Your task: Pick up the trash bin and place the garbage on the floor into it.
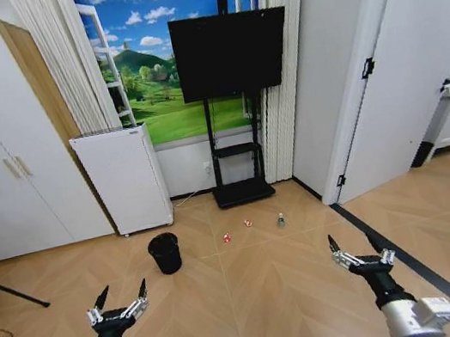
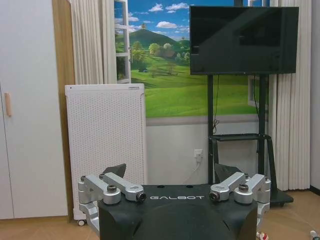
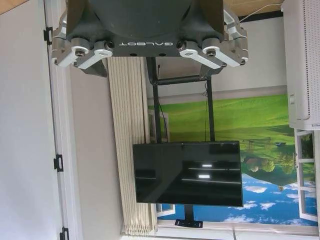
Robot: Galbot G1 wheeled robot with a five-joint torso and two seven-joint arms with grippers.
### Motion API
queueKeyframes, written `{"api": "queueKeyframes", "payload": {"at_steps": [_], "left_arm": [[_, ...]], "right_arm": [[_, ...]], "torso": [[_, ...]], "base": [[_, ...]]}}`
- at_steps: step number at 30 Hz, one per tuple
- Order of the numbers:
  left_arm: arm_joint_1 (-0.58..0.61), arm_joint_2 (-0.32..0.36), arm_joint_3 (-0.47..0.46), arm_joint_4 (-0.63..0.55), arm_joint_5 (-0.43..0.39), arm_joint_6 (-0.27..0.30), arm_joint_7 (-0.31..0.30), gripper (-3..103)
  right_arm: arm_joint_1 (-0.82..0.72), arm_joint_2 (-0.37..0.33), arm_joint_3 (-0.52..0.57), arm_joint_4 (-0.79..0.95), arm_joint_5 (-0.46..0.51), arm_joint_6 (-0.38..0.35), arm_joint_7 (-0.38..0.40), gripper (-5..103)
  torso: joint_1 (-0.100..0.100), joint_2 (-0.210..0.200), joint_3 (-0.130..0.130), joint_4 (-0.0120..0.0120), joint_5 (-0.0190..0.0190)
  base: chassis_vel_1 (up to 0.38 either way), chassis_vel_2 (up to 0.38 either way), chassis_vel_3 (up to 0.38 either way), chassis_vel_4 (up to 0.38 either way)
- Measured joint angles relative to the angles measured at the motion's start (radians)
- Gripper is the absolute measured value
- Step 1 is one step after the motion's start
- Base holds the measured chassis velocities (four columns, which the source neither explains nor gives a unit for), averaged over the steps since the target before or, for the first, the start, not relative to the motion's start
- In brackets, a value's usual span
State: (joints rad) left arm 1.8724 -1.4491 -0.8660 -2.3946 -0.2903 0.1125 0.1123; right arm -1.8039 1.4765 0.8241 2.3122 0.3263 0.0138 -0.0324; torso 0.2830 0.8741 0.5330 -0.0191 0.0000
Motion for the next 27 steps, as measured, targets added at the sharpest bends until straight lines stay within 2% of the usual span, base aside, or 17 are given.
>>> {"api": "queueKeyframes", "payload": {"at_steps": [27], "left_arm": [[0.001,-0.012,0.001,-0.003,0.004,0.006,0.0,97]], "right_arm": [[0.004,0.0,-0.006,-0.011,-0.001,-0.003,0.008,100]], "torso": [[0.0,0.0,0.0,0.0,0.0]], "base": [[0.0,0.0,0.0,0.0]]}}
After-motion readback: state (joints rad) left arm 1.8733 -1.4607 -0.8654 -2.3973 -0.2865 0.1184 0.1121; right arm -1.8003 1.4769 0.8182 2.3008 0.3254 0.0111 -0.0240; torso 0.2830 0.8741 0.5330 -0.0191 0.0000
